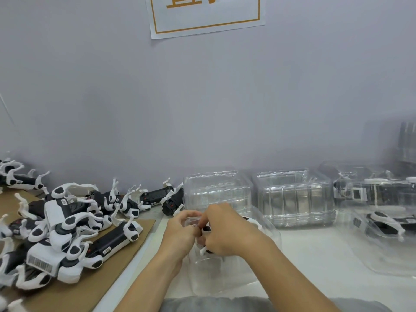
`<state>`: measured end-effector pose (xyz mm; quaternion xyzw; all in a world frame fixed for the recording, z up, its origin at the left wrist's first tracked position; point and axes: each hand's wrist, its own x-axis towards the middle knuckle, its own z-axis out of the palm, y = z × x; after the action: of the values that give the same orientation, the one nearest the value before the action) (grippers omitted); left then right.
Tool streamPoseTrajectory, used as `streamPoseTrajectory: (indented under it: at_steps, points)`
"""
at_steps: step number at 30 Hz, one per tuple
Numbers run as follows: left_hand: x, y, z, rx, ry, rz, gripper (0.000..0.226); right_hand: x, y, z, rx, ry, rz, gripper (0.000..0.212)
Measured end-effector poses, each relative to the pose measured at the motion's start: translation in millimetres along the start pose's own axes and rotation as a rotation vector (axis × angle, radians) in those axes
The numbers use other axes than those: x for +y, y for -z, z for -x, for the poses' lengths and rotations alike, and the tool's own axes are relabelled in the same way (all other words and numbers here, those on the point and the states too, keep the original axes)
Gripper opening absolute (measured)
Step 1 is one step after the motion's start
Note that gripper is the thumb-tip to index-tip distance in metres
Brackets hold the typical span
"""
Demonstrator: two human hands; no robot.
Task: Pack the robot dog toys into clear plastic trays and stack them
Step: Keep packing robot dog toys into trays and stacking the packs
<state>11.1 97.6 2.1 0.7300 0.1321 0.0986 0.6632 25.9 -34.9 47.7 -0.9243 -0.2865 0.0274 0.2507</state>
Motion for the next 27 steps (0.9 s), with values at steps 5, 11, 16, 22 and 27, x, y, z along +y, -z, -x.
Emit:
streamPoseTrajectory:
  at_steps: [5, 11, 16, 22, 27]
  points:
    - [-1, 0, 0, -0.006, -0.006, -0.008, 0.04, 4, 10, 5, -0.041, -0.03, -0.023, 0.033]
    - [-2, 1, -1, -0.008, -0.009, -0.009, 0.037, -9, 2, 4, 0.016, -0.007, 0.13, 0.029]
    - [-3, 1, -2, -0.007, -0.016, -0.024, 0.04, 8, 16, 5, -0.03, 0.017, -0.039, 0.039]
    - [-4, 0, -4, 0.004, -0.038, -0.012, 0.036, 43, 46, 9, 0.056, -0.074, -0.119, 0.031]
    - [-5, 0, -5, 0.014, -0.041, -0.012, 0.035, 69, 57, 17, 0.077, -0.188, -0.075, 0.017]
